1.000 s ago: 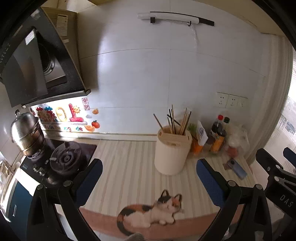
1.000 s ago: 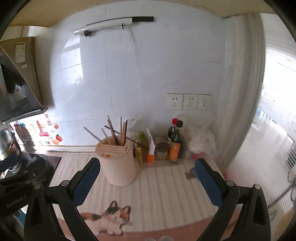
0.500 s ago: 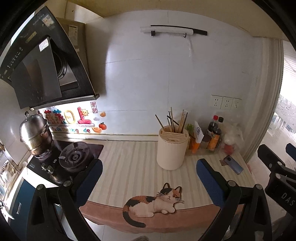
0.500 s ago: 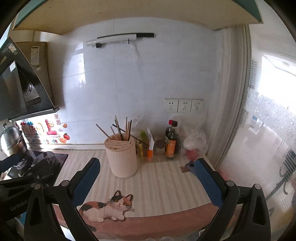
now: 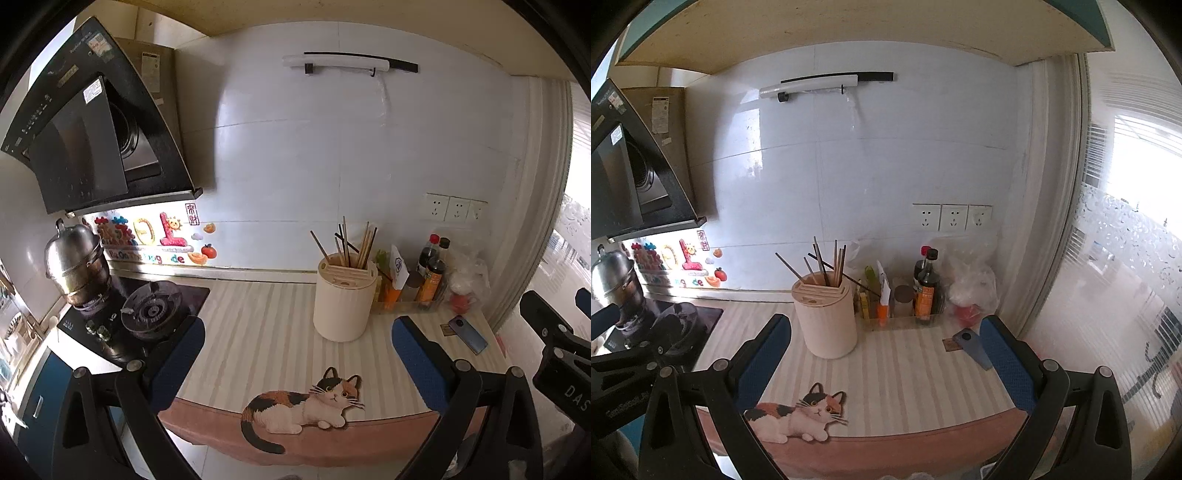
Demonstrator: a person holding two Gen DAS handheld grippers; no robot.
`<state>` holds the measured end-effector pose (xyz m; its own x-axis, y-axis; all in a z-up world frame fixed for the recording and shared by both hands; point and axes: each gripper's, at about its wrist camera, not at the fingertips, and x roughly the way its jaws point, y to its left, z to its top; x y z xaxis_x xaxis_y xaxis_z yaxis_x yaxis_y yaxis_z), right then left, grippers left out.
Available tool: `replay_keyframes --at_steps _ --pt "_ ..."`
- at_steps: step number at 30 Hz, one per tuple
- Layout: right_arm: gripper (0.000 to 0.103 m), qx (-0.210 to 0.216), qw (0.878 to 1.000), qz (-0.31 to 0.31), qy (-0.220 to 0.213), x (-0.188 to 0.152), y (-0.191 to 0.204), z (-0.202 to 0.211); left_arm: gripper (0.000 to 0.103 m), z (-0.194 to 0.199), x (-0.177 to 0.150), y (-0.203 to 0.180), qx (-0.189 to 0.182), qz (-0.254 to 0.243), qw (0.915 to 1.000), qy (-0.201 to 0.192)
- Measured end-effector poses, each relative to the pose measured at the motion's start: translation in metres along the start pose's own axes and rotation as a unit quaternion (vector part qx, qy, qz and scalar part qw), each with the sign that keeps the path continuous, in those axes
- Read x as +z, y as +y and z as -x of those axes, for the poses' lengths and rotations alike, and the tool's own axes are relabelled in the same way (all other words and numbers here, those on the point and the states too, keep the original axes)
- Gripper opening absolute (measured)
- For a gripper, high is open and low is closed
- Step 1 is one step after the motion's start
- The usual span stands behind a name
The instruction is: Organize utensils
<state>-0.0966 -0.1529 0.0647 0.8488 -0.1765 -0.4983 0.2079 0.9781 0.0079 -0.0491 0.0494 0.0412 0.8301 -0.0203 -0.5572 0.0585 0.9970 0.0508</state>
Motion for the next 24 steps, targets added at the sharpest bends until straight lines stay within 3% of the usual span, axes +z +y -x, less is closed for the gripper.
replay_keyframes --at_steps 24 --pt "0.103 0.005 1.000 0.005 0.006 0.0008 0.0055 -0.0093 0.103 -0.0047 0.0025 0.0008 0.010 0.005 0.9999 0.006"
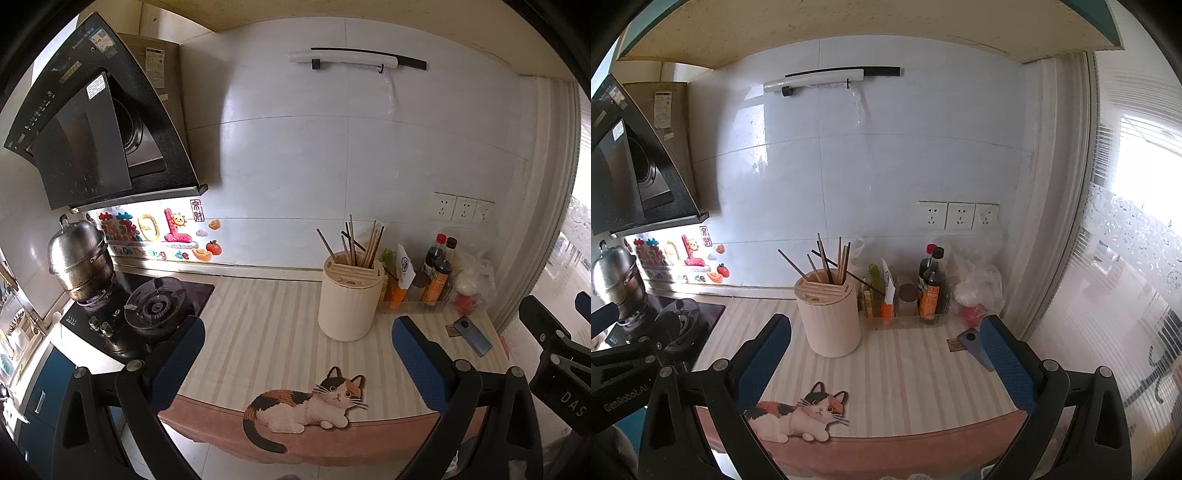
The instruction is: Organize utensils
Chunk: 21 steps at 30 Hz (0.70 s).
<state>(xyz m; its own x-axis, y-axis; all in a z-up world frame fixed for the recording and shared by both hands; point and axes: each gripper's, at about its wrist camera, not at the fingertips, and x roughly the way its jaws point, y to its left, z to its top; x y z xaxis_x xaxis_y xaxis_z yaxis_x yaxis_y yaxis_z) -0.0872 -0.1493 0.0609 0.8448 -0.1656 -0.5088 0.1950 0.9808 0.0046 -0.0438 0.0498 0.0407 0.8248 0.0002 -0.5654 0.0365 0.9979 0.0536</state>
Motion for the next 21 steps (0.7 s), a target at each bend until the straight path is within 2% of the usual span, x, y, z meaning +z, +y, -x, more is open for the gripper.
replay_keyframes --at_steps 21 --pt "0.103 0.006 1.000 0.006 0.001 0.0021 0.0060 -0.0039 0.103 0.0003 0.0010 0.0039 0.008 -0.002 1.0000 -0.005"
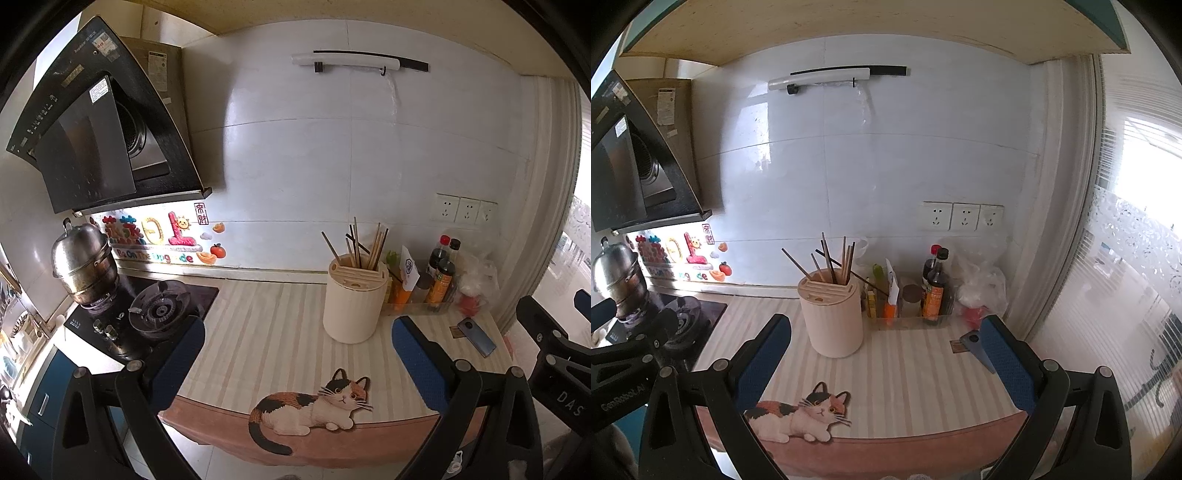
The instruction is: Organize utensils
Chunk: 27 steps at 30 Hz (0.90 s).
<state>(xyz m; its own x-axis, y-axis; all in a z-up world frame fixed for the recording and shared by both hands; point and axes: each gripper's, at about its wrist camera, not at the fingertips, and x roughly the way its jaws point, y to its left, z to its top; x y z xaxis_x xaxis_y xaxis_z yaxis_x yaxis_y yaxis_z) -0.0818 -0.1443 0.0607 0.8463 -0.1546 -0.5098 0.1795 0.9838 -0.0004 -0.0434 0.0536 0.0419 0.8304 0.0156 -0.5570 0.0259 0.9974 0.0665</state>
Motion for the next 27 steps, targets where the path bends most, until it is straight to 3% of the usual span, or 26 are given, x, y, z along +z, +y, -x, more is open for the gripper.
replay_keyframes --at_steps 27 --pt "0.103 0.004 1.000 0.001 -0.001 -0.0010 0.0075 0.0044 0.103 0.0036 0.0012 0.0032 0.002 -0.001 1.0000 -0.003"
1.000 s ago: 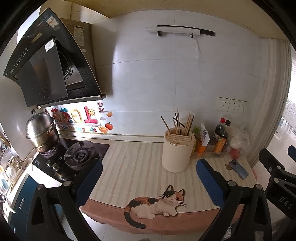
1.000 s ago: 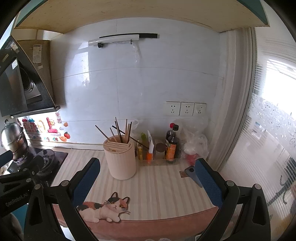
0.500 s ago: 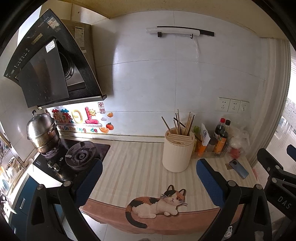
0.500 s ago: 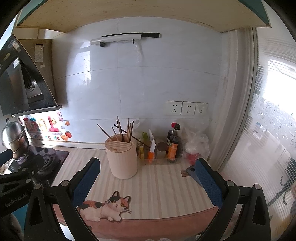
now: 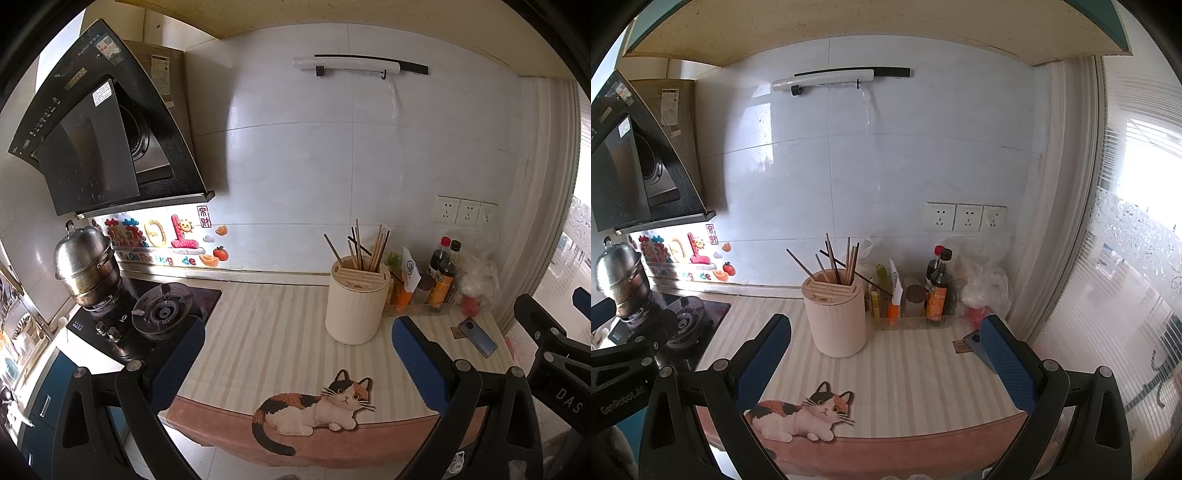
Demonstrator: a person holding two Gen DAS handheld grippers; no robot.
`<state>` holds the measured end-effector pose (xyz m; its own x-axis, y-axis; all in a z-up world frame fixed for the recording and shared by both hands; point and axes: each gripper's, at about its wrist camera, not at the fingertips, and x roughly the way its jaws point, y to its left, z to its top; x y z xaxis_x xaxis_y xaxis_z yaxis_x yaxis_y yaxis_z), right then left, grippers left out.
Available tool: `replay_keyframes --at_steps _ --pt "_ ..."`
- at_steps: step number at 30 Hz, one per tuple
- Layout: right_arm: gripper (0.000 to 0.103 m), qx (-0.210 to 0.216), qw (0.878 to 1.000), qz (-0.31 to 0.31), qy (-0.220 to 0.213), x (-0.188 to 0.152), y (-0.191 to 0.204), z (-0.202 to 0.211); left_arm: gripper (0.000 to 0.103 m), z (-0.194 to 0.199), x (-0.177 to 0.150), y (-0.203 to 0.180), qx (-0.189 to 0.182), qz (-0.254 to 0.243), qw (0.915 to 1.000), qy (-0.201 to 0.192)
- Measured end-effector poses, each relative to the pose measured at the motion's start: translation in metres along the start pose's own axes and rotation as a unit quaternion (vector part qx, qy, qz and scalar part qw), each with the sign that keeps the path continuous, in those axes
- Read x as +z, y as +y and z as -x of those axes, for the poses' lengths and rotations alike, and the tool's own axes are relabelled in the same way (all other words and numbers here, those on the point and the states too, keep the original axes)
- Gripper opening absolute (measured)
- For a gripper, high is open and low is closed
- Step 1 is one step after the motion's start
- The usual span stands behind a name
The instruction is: Organize utensils
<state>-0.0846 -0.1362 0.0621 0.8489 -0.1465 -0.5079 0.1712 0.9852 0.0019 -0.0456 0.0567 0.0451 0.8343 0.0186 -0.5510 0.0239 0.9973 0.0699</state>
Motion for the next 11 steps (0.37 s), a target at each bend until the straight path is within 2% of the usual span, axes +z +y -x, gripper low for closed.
replay_keyframes --at_steps 11 --pt "0.103 0.000 1.000 0.001 0.000 0.0008 0.0018 -0.0003 0.103 0.0026 0.0035 0.0041 -0.002 0.002 1.0000 0.001"
